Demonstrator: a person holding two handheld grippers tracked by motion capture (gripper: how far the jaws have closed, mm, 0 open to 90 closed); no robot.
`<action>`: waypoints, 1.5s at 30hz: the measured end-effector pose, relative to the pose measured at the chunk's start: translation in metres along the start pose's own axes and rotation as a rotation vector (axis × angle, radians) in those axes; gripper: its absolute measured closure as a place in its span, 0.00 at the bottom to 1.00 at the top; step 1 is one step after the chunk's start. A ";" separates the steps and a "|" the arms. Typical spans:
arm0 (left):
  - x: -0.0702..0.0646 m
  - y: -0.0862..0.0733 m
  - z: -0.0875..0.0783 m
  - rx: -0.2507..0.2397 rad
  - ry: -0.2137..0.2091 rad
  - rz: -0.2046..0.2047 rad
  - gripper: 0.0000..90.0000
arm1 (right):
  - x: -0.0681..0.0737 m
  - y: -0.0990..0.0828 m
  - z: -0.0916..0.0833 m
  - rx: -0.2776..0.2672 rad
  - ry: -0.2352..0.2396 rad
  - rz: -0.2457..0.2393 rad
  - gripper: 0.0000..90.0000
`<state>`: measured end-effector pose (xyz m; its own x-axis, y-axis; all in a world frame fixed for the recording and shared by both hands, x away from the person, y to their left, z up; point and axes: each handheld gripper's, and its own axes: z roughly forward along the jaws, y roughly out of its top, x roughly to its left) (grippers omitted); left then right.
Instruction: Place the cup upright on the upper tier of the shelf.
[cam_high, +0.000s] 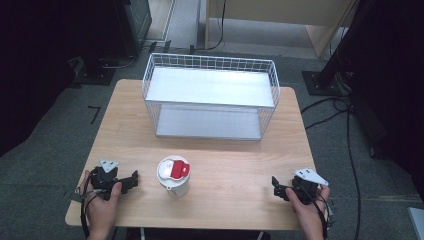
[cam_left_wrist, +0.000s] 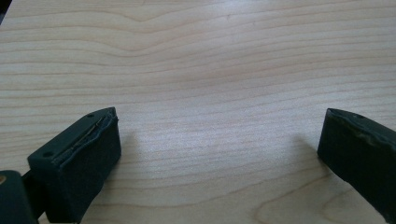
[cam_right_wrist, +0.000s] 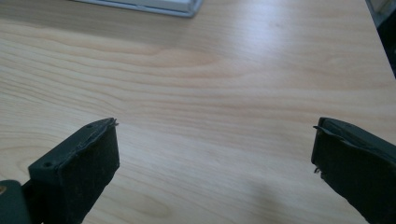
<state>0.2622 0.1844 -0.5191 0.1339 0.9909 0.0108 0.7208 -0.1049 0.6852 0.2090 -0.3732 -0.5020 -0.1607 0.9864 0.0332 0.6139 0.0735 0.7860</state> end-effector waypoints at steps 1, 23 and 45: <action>0.000 0.000 0.000 0.000 0.000 0.000 0.00 | 0.005 0.002 0.001 -0.001 0.002 -0.013 0.01; 0.000 0.000 0.000 0.000 0.000 0.000 0.00 | 0.096 0.038 0.008 -0.049 0.213 -0.105 0.01; 0.000 0.000 0.000 0.001 -0.002 0.003 0.00 | 0.171 0.040 0.017 -0.046 0.368 -0.200 0.01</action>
<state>0.2622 0.1843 -0.5191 0.1371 0.9905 0.0116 0.7209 -0.1078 0.6846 0.2188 -0.1987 -0.4756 -0.5442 0.8342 0.0889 0.5088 0.2439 0.8256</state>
